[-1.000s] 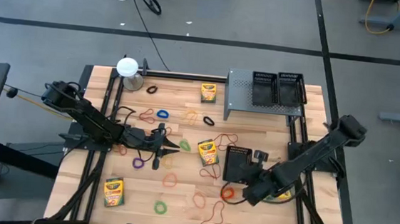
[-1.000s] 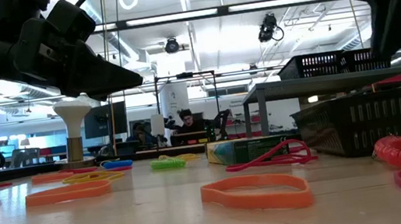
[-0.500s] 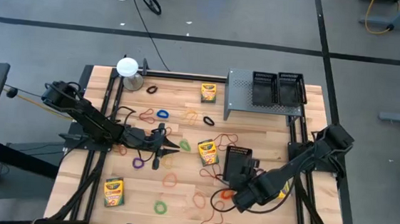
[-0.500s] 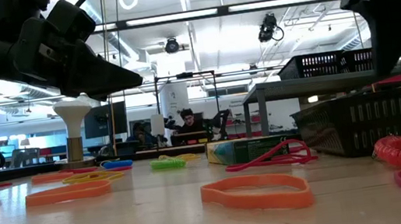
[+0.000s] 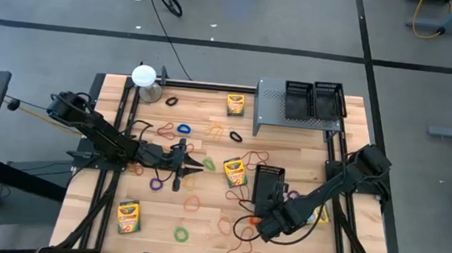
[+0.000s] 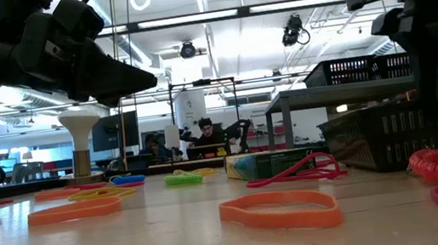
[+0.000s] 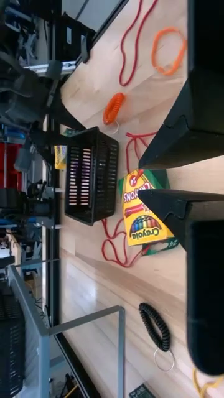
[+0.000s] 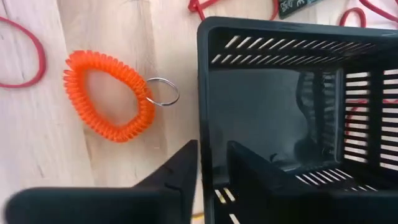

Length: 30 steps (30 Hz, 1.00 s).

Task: Pick & Place Office Desk Supplies
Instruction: Put the black bin on the shelf

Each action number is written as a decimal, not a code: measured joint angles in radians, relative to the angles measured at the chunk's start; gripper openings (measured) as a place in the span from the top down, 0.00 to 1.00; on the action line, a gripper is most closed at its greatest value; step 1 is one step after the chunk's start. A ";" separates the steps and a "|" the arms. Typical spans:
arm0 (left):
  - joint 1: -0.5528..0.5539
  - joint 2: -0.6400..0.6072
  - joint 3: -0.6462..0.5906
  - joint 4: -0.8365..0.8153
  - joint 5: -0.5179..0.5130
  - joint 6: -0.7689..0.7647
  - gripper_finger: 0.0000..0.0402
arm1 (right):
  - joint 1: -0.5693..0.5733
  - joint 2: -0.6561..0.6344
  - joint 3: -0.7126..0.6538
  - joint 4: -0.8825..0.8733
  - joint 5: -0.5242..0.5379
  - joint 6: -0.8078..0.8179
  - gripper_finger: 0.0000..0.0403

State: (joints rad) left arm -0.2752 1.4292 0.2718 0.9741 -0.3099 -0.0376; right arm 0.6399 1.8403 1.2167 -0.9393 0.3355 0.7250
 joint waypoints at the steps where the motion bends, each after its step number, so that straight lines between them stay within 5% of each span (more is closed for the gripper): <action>1: 0.000 0.000 0.000 0.000 -0.001 0.000 0.83 | 0.000 0.000 0.000 0.000 0.000 0.000 0.81; 6: 0.000 0.000 0.000 -0.001 -0.004 0.000 0.83 | 0.006 0.000 0.004 -0.031 0.009 -0.009 0.96; 14: 0.000 0.000 0.000 -0.001 -0.003 0.000 0.83 | 0.047 -0.001 0.166 -0.294 0.099 -0.041 0.94; 19: 0.000 0.000 0.000 -0.001 -0.003 0.000 0.83 | 0.048 -0.002 0.300 -0.330 0.215 -0.218 0.98; 30: 0.000 0.000 0.000 -0.001 -0.003 0.000 0.83 | -0.241 -0.002 0.523 -0.413 0.271 -0.604 0.97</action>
State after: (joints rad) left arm -0.2749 1.4292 0.2718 0.9733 -0.3134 -0.0376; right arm 0.3985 1.8381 1.7394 -1.3527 0.6064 0.1214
